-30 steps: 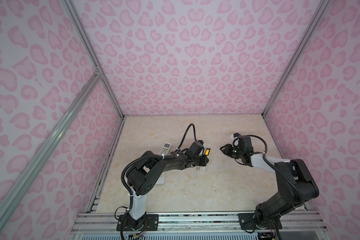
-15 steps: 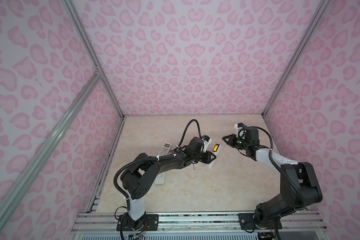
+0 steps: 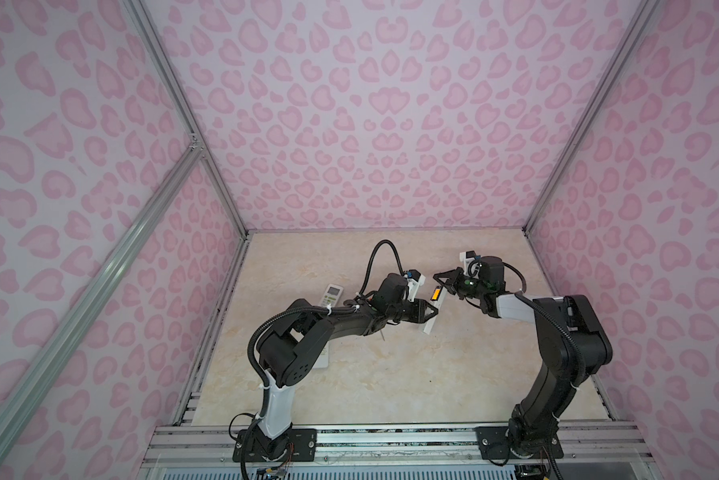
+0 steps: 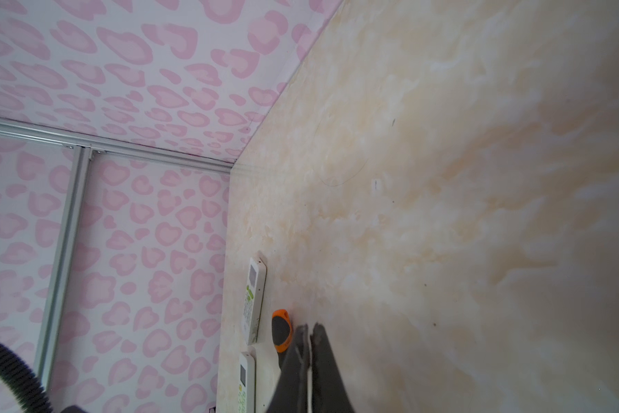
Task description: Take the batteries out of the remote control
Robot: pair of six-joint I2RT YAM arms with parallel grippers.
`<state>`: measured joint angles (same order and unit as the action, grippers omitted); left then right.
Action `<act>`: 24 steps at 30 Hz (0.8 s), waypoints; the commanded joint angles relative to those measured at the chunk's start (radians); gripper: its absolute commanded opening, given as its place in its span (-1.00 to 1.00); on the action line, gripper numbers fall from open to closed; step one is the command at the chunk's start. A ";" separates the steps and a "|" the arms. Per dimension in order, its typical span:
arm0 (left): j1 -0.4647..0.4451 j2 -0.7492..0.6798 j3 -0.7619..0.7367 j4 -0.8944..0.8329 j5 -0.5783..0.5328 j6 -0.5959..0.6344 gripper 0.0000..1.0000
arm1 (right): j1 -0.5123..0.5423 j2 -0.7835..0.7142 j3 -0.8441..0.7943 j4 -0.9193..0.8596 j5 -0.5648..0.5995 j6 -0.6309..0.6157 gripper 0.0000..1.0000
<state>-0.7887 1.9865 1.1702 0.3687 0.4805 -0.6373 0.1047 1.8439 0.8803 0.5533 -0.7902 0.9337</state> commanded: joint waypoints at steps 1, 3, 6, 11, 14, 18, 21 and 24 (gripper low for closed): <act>0.010 0.024 0.022 0.117 0.039 -0.038 -0.94 | 0.009 0.032 -0.019 0.189 -0.047 0.127 -1.00; 0.016 0.038 0.032 0.140 0.054 -0.053 -0.93 | 0.013 0.053 -0.029 0.252 -0.047 0.170 -1.00; 0.022 0.069 0.065 0.144 0.075 -0.066 -0.93 | 0.019 0.097 -0.044 0.375 -0.045 0.255 -1.00; 0.038 0.133 0.110 0.166 0.092 -0.102 -0.93 | 0.033 0.158 -0.047 0.464 -0.011 0.340 -1.00; 0.045 0.172 0.146 0.161 0.081 -0.108 -0.93 | 0.028 0.188 -0.054 0.475 0.026 0.368 -1.00; 0.055 0.208 0.169 0.161 0.073 -0.116 -0.92 | 0.014 0.210 -0.059 0.473 0.070 0.384 -1.00; 0.063 0.209 0.163 0.161 0.073 -0.112 -0.93 | -0.011 0.179 -0.049 0.400 0.088 0.331 -1.00; 0.073 0.180 0.128 0.166 0.073 -0.102 -0.92 | -0.051 0.092 -0.034 0.233 0.109 0.207 -0.80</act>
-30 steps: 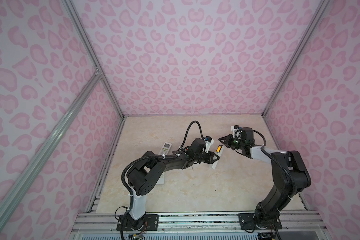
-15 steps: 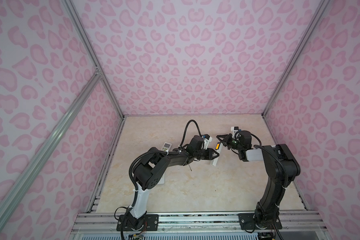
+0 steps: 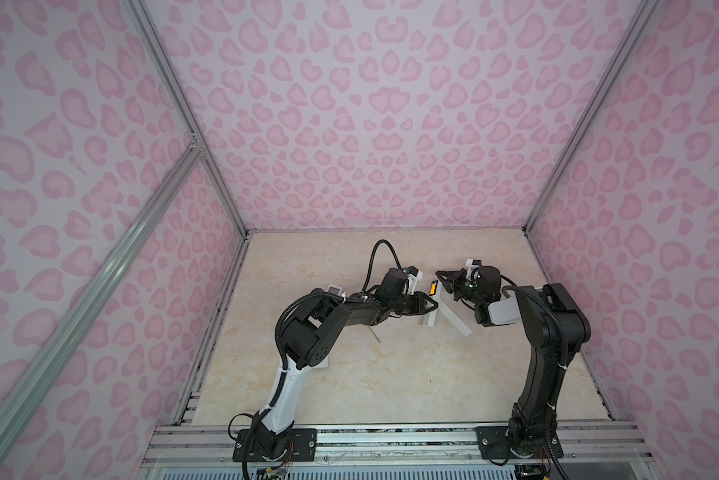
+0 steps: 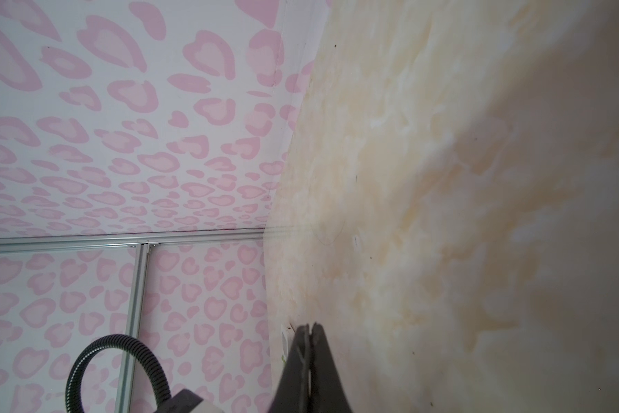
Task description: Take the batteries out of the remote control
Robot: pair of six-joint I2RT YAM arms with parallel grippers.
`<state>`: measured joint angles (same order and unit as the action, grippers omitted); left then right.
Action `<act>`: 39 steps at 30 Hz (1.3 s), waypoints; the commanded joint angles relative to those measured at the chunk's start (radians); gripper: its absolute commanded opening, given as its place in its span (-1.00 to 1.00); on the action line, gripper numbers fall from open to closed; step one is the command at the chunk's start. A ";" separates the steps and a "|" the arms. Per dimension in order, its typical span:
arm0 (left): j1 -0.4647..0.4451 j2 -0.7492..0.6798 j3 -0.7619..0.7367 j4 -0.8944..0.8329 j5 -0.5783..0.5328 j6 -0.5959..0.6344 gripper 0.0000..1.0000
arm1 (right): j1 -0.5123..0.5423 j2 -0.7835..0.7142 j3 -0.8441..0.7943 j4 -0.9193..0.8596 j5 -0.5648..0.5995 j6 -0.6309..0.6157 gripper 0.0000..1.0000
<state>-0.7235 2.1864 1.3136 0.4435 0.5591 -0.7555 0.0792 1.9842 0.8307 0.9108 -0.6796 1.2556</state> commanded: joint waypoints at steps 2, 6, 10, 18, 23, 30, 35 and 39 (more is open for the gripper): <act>0.013 -0.052 -0.041 0.095 -0.001 0.026 -0.92 | -0.055 -0.132 0.029 -0.254 0.013 -0.221 -0.51; 0.034 -0.130 -0.075 0.098 0.020 0.038 -0.93 | -0.099 -0.290 0.015 -0.387 0.005 -0.381 -0.24; 0.059 -0.241 -0.102 0.082 0.042 0.073 -0.93 | -0.116 -0.463 -0.075 -0.404 -0.045 -0.495 -0.20; 0.065 -0.442 -0.115 0.048 0.115 0.158 -0.93 | -0.014 -0.804 -0.277 -0.165 -0.225 -0.595 0.01; 0.064 -0.510 -0.105 0.047 0.169 0.179 -0.93 | 0.077 -0.929 -0.269 -0.200 -0.241 -0.630 0.24; 0.059 -0.578 -0.100 0.078 0.271 0.156 -0.93 | 0.150 -0.887 -0.205 -0.156 -0.376 -0.571 0.30; 0.059 -0.631 -0.116 0.082 0.296 0.154 -0.93 | 0.193 -0.854 -0.193 -0.093 -0.384 -0.519 0.30; 0.059 -0.643 -0.119 0.089 0.301 0.142 -0.93 | 0.234 -0.824 -0.177 -0.084 -0.383 -0.506 0.30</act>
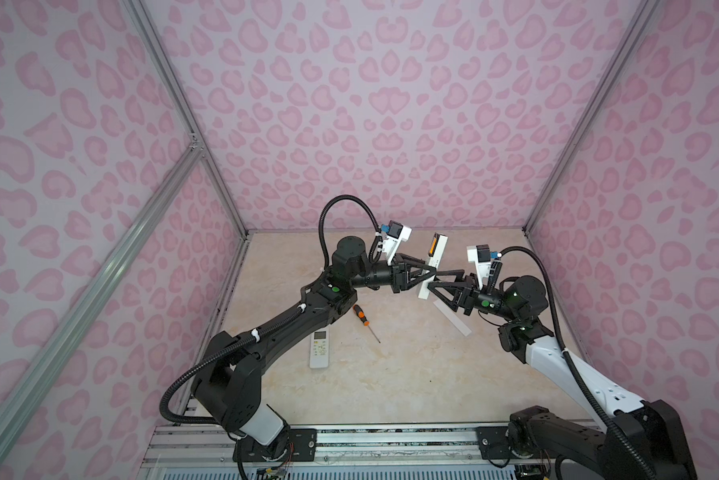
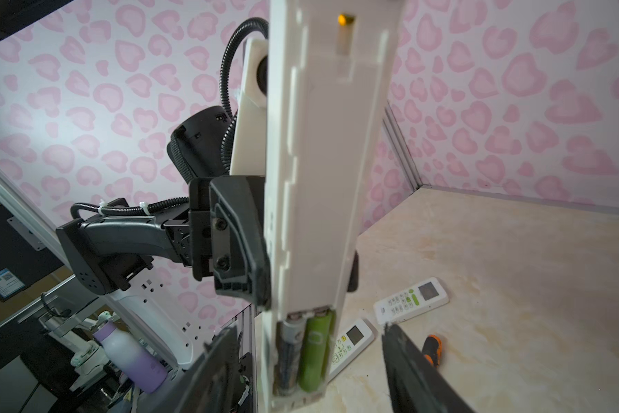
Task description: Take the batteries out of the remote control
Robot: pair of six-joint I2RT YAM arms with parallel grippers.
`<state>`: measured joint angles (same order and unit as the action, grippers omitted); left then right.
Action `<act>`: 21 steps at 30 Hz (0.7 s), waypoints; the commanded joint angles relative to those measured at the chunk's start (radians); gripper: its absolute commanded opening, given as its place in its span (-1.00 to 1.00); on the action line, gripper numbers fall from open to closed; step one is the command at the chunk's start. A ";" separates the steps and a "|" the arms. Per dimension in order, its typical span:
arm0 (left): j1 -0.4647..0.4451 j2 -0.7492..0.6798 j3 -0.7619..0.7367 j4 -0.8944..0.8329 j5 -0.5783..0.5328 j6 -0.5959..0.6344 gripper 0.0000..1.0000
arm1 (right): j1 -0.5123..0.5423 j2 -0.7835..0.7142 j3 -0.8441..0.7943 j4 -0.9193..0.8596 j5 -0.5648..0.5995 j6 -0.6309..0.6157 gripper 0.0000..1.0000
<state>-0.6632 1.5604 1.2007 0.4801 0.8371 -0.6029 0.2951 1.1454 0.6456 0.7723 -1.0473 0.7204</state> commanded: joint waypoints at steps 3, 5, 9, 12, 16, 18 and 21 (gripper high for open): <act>-0.002 -0.022 -0.009 0.058 0.016 -0.015 -0.93 | 0.041 0.038 0.013 0.118 -0.029 0.082 0.30; -0.002 -0.022 -0.010 0.062 0.010 -0.018 -0.93 | 0.052 0.054 0.015 0.169 -0.039 0.124 0.26; -0.002 -0.028 -0.017 0.069 0.002 -0.020 -0.93 | 0.061 0.083 0.014 0.259 -0.048 0.198 -0.02; -0.002 -0.035 -0.028 0.071 -0.007 -0.020 -0.93 | 0.062 0.109 0.011 0.337 -0.048 0.257 -0.23; -0.002 -0.046 -0.049 0.068 -0.022 -0.016 -0.87 | 0.064 0.158 0.016 0.461 -0.058 0.346 -0.62; -0.003 -0.057 -0.061 0.063 -0.035 -0.007 -0.71 | 0.064 0.184 0.022 0.512 -0.062 0.391 -0.76; -0.001 -0.083 -0.082 0.030 -0.084 0.021 -0.30 | 0.062 0.219 0.033 0.560 -0.060 0.450 -0.83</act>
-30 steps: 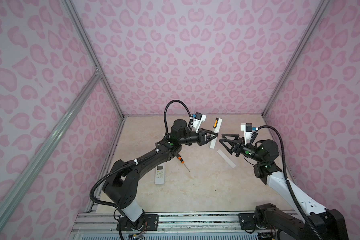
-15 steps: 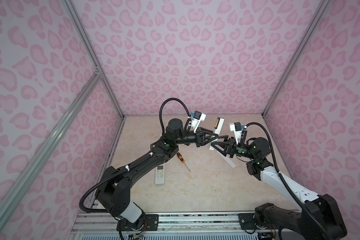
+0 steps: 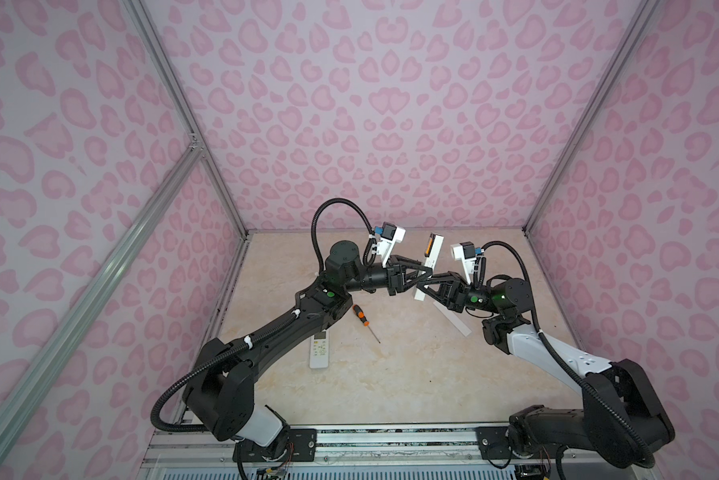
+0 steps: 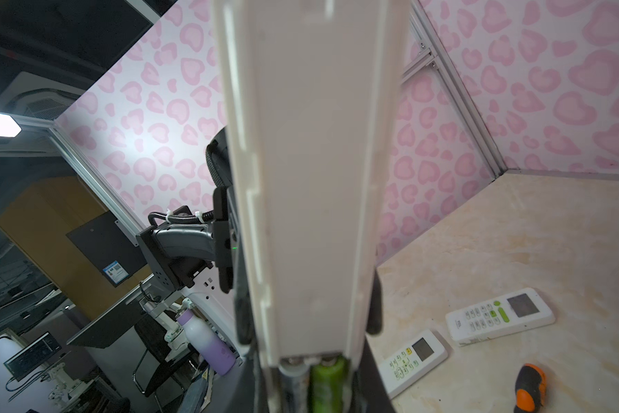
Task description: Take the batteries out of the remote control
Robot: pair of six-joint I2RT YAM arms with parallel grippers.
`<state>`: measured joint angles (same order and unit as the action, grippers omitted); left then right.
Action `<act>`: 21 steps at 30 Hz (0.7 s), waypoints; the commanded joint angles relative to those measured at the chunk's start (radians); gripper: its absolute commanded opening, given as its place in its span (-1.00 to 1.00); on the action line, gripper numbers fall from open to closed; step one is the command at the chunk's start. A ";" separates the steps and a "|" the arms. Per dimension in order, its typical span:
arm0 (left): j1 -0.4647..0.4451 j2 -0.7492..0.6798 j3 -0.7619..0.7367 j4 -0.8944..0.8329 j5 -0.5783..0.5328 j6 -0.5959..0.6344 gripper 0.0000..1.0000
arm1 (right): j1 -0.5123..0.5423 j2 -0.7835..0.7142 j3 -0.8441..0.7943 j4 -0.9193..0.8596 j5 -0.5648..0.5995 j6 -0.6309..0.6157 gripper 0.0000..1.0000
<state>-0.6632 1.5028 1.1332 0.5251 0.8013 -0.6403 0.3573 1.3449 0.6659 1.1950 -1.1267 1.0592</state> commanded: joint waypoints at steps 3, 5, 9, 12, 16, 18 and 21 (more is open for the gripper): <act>0.014 -0.069 -0.055 -0.068 -0.132 0.096 0.11 | -0.012 0.031 0.021 0.066 0.034 0.100 -0.86; 0.036 -0.101 -0.070 -0.162 -0.198 0.136 0.20 | -0.023 0.022 0.017 -0.089 0.058 0.006 -0.88; 0.071 -0.181 -0.109 -0.328 -0.359 0.234 0.30 | -0.025 -0.040 0.065 -0.717 0.225 -0.387 -0.92; 0.088 -0.241 -0.148 -0.435 -0.467 0.284 0.32 | 0.017 -0.039 0.171 -1.183 0.466 -0.660 -0.92; 0.099 -0.284 -0.191 -0.550 -0.641 0.304 0.31 | 0.073 0.065 0.279 -1.484 0.717 -0.777 -0.92; 0.100 -0.287 -0.212 -0.602 -0.706 0.297 0.31 | 0.136 0.150 0.332 -1.606 0.880 -0.820 -0.90; 0.101 -0.281 -0.257 -0.663 -0.791 0.273 0.31 | 0.221 0.318 0.460 -1.797 1.043 -0.851 -0.90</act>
<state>-0.5640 1.2243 0.9009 -0.0353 0.1551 -0.3668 0.5350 1.5723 1.0504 -0.2848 -0.3336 0.3206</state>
